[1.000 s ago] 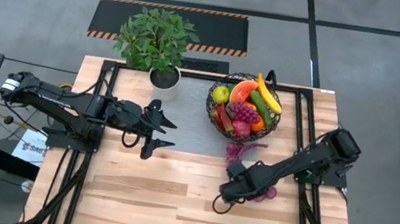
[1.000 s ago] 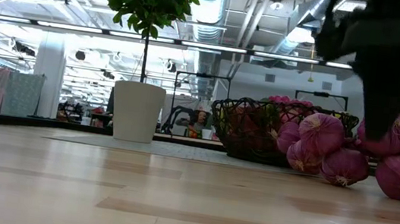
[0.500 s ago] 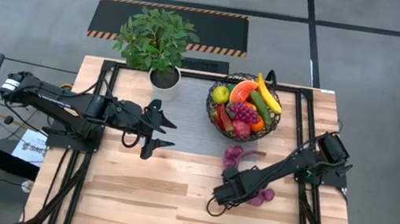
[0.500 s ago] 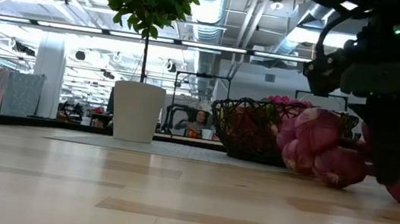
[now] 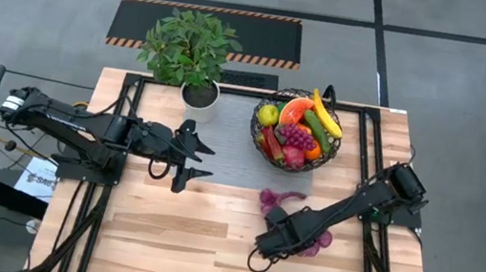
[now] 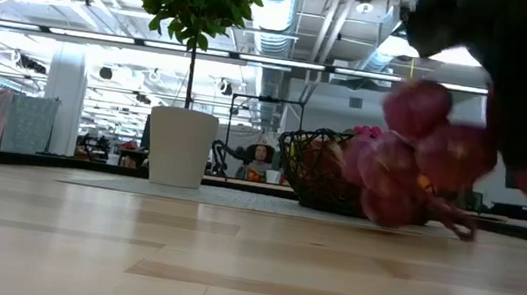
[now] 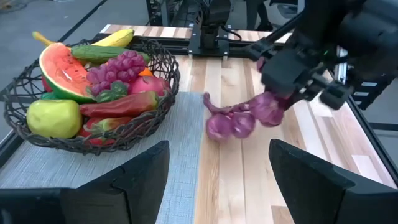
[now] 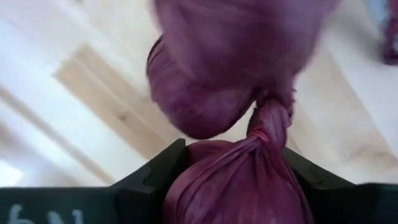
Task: Build produce basket
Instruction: Put the purple garlic into the wire basket
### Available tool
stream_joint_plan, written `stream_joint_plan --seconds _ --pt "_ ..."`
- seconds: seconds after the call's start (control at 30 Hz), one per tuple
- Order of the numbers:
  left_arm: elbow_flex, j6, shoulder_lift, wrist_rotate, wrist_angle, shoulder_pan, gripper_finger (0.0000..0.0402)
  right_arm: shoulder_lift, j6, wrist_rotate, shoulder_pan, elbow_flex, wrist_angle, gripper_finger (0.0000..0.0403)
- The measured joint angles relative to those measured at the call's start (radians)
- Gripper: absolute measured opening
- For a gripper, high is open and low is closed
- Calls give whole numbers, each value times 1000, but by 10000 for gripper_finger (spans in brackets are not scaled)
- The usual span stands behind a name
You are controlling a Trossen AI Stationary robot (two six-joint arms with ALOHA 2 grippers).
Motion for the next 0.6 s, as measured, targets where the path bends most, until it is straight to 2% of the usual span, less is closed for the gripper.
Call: stream_joint_plan --seconds 0.1,0.27,0.5,0.6 --pt "0 0 0 0 0 0 263 0 -4 28 9 83 -67 205" --pt "0 0 0 0 1 0 263 0 -38 116 33 233 -202 196" --pt "0 0 0 1 0 0 263 0 -58 322 43 405 -447 196" --pt "0 0 0 1 -2 0 263 -24 -119 403 26 425 -444 202"
